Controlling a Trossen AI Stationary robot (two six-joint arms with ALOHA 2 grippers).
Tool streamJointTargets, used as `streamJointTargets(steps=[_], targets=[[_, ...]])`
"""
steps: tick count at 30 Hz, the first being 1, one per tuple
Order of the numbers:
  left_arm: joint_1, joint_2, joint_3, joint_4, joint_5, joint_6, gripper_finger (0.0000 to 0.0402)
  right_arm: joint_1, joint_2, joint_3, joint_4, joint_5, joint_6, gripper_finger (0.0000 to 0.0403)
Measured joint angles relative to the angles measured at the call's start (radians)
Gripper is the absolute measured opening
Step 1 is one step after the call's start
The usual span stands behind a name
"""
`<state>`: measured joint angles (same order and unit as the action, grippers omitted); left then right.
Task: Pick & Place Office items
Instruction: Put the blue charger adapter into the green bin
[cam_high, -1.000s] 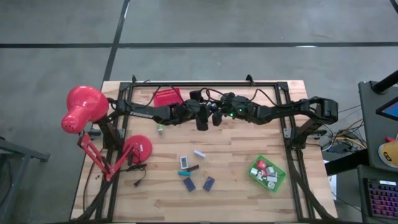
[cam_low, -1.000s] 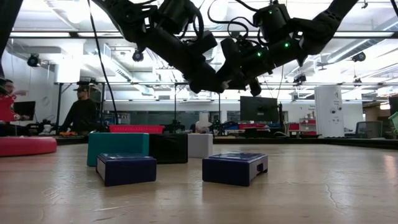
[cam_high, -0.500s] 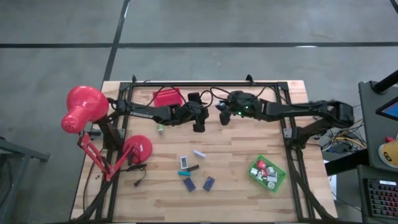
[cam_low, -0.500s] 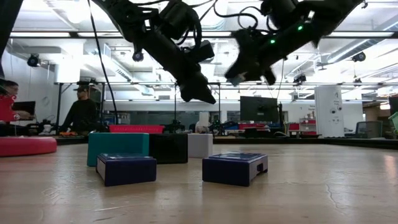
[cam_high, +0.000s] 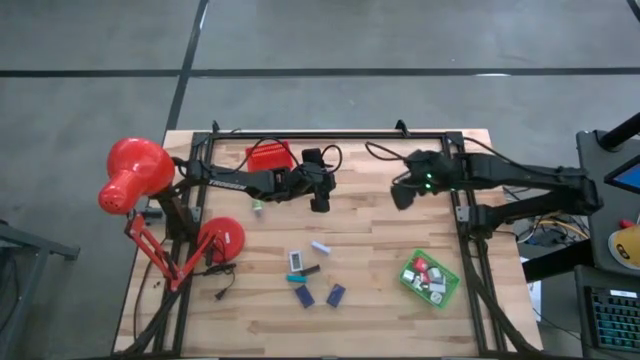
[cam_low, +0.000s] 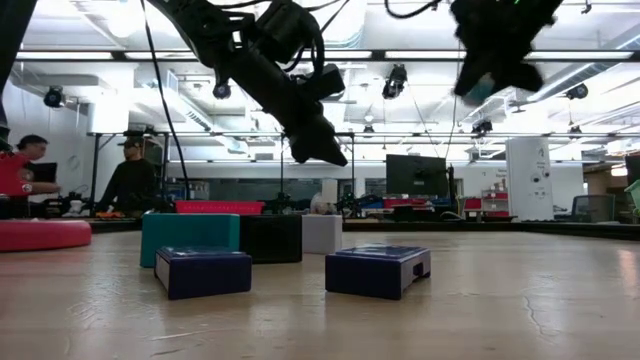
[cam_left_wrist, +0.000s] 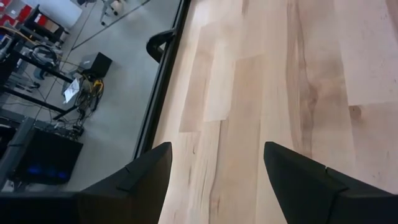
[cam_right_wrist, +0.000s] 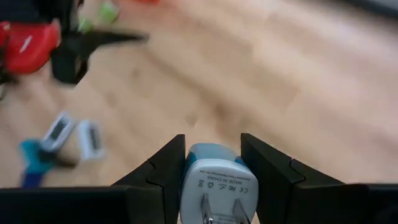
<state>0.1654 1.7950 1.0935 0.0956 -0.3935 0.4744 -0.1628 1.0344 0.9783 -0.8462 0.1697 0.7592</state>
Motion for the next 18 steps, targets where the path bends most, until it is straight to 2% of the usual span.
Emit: streamJointTargets(steps=[5, 18], targets=[[0.0, 0.0, 0.0, 0.001, 0.0, -0.001, 0.0259, 0.128, -0.012, 0.076, -0.148, -0.098, 0.188, 0.0137], [0.0, -0.001, 0.0, 0.001, 0.003, -0.037, 0.0259, 0.494, 0.095, 0.204, -0.388, -0.092, 0.691, 0.0137]])
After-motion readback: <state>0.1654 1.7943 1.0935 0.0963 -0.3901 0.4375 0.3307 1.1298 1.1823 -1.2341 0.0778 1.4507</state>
